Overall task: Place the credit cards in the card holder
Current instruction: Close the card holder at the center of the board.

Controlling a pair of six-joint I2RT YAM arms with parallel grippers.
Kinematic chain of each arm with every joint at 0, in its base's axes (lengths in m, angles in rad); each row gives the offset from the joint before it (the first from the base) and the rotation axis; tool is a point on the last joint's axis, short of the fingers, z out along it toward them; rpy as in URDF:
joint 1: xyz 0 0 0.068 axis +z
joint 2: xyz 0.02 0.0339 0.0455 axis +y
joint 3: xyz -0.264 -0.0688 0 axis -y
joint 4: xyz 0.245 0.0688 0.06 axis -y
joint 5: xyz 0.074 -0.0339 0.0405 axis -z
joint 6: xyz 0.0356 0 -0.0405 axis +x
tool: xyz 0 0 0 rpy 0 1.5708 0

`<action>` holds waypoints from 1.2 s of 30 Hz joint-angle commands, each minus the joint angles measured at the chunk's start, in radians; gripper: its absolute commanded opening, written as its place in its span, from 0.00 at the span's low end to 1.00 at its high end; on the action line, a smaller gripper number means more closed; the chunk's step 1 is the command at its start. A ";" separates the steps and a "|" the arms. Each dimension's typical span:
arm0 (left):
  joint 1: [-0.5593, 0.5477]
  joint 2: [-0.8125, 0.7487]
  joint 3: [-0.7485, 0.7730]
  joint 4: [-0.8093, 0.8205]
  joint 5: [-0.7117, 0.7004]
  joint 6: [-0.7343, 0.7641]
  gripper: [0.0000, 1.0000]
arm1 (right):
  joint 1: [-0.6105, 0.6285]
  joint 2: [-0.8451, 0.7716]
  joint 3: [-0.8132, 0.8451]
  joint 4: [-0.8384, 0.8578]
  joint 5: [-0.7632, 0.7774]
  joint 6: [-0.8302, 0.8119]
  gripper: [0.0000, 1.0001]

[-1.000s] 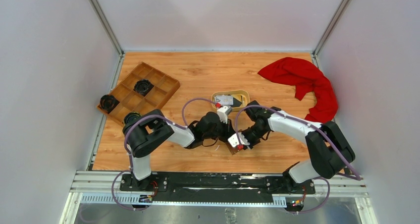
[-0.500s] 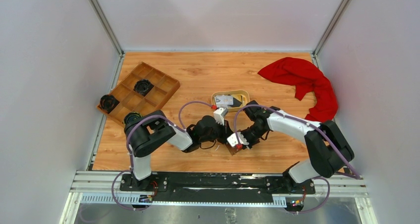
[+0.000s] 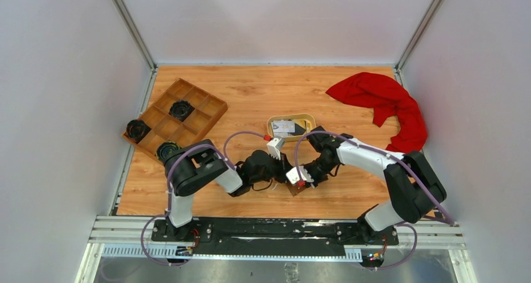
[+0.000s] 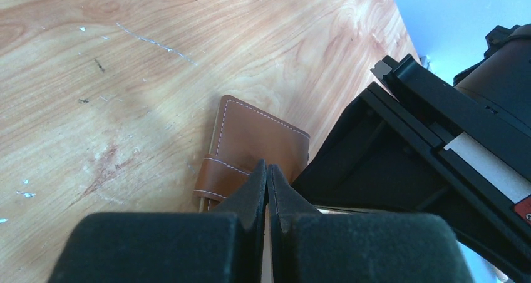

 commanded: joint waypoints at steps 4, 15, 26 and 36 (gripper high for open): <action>-0.030 0.118 -0.092 -0.105 -0.001 -0.029 0.00 | 0.015 0.051 -0.013 0.038 0.104 0.017 0.17; -0.031 0.144 -0.111 -0.087 -0.007 -0.052 0.00 | 0.019 0.057 -0.007 0.038 0.110 0.033 0.17; -0.029 -0.183 -0.031 -0.286 -0.011 0.040 0.40 | 0.016 -0.020 0.012 0.024 0.050 0.106 0.46; 0.114 -0.548 -0.027 -0.609 0.055 0.225 0.62 | -0.101 -0.176 0.105 -0.092 0.002 0.234 0.50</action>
